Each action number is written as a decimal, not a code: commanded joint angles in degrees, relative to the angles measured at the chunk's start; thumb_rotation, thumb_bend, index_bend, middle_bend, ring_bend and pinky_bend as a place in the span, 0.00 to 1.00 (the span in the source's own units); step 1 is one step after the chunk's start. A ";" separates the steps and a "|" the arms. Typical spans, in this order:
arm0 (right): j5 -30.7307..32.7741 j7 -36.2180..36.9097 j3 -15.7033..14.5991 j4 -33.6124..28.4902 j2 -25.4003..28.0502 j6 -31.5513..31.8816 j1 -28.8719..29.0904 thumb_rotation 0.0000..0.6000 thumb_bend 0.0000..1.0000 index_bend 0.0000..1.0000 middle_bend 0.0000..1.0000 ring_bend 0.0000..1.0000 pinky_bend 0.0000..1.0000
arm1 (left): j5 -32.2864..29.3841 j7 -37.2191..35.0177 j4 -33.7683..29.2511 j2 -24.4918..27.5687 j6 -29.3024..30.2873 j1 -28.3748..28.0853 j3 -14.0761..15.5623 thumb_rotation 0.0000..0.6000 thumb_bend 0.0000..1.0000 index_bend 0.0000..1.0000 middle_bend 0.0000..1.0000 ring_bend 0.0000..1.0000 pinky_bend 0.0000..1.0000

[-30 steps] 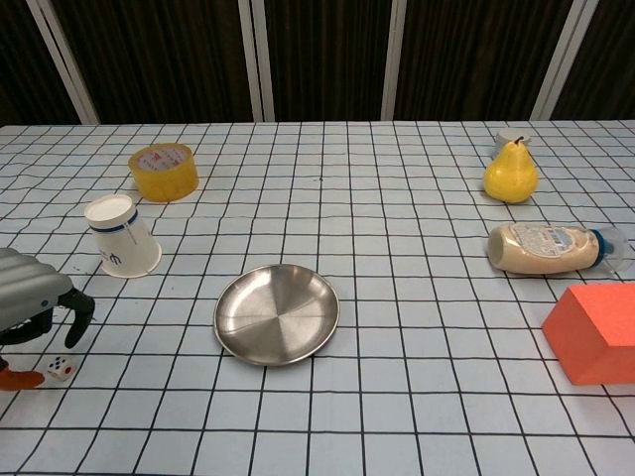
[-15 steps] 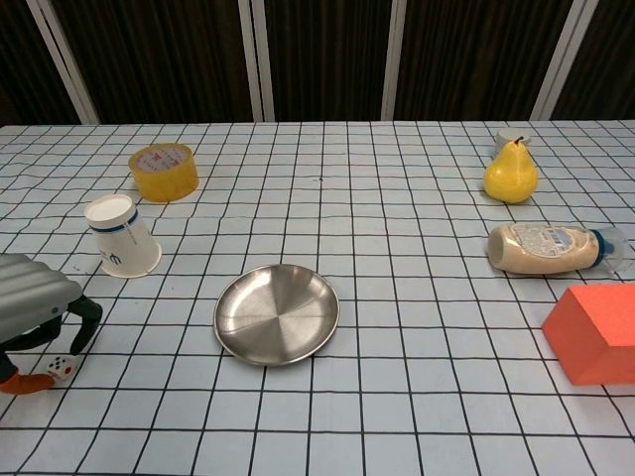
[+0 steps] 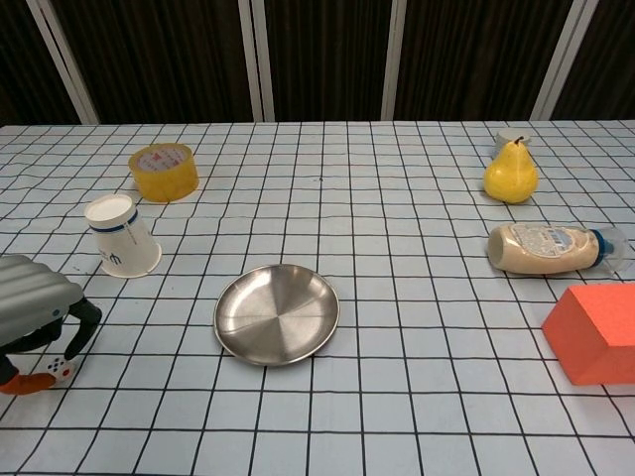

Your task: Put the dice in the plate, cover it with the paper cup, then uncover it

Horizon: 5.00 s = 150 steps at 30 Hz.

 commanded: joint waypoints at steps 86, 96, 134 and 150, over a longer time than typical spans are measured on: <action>0.01 1.23 -0.22 -0.25 0.89 -0.27 -0.06 1.00 0.14 0.17 0.03 0.10 0.00 | -24.22 0.96 -14.91 16.20 10.18 -11.82 -14.85 1.00 0.10 0.36 0.46 0.73 0.85; 1.36 0.24 -0.03 0.22 0.37 -1.50 0.47 1.00 0.14 0.17 0.03 0.10 0.00 | -28.01 0.85 -1.74 10.31 5.36 -15.76 -15.70 1.00 0.10 0.36 0.43 0.75 0.87; 1.61 0.13 0.15 0.46 0.02 -1.76 0.88 1.00 0.14 0.17 0.03 0.10 0.00 | -37.53 7.43 -0.74 4.34 0.65 -23.29 -11.37 1.00 0.00 0.25 0.27 0.71 0.86; 1.69 0.80 0.02 0.57 0.41 -1.90 0.80 1.00 0.14 0.17 0.03 0.10 0.00 | -34.56 6.27 3.37 -0.67 1.47 -24.72 -10.07 1.00 0.12 0.33 0.35 0.72 0.86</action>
